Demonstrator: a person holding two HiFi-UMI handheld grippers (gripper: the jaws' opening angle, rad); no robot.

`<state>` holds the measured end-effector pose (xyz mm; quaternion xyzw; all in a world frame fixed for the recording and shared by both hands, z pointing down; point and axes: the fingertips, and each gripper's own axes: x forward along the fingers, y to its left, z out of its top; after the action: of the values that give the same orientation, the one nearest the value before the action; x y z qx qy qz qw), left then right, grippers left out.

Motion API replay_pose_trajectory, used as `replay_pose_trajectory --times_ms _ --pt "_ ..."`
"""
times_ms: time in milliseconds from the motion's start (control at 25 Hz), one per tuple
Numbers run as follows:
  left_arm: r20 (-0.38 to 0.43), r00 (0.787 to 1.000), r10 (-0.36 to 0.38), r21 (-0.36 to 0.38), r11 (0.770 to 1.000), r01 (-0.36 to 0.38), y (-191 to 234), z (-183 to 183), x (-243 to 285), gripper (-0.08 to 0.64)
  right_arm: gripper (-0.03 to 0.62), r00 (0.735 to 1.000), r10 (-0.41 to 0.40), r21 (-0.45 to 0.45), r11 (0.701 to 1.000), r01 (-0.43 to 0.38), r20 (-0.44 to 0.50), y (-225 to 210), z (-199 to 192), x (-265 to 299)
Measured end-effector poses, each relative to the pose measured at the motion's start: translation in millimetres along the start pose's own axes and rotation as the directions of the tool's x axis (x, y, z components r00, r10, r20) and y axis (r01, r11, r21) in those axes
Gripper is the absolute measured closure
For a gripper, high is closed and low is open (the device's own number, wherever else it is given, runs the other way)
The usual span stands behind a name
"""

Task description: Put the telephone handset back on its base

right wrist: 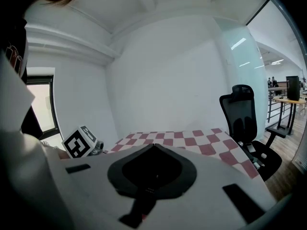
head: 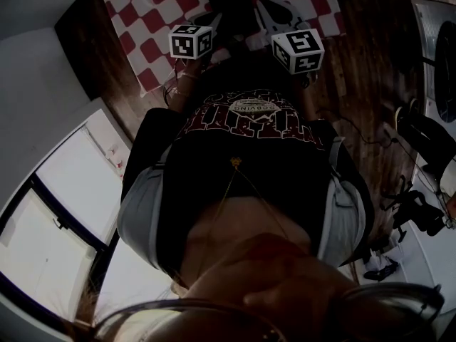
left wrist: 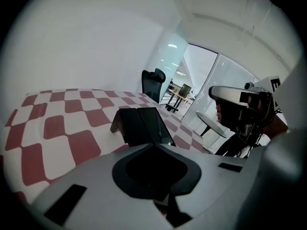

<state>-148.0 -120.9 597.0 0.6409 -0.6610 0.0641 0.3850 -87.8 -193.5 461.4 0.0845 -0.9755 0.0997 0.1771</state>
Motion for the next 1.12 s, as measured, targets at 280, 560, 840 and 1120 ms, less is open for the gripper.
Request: replay_pose_trajectory --times_ms 280,560,840,1120 --pt "0.005 1.000 0.002 0.049 0.999 -0.002 -8.9 12.9 2.4 0.549 0.572 1.000 0.010 -0.002 1.000 -0.010 -0.001 -4.7 0.8 1.4" --pt "0.031 1.000 -0.001 0.074 0.997 -0.001 -17.4 27.7 2.4 0.549 0.572 1.000 0.029 -0.008 1.000 -0.029 -0.002 -5.7 2.9 6.8" --pt "0.097 0.995 -0.013 0.108 0.994 0.003 -30.1 56.2 -5.2 0.549 0.572 0.999 0.045 -0.012 0.999 -0.045 -0.002 -4.3 6.1 12.4" --pt "0.161 0.987 -0.029 0.136 0.991 0.007 -42.2 83.3 -17.2 0.549 0.572 0.998 0.060 -0.019 0.998 -0.060 0.006 0.6 12.0 18.1"
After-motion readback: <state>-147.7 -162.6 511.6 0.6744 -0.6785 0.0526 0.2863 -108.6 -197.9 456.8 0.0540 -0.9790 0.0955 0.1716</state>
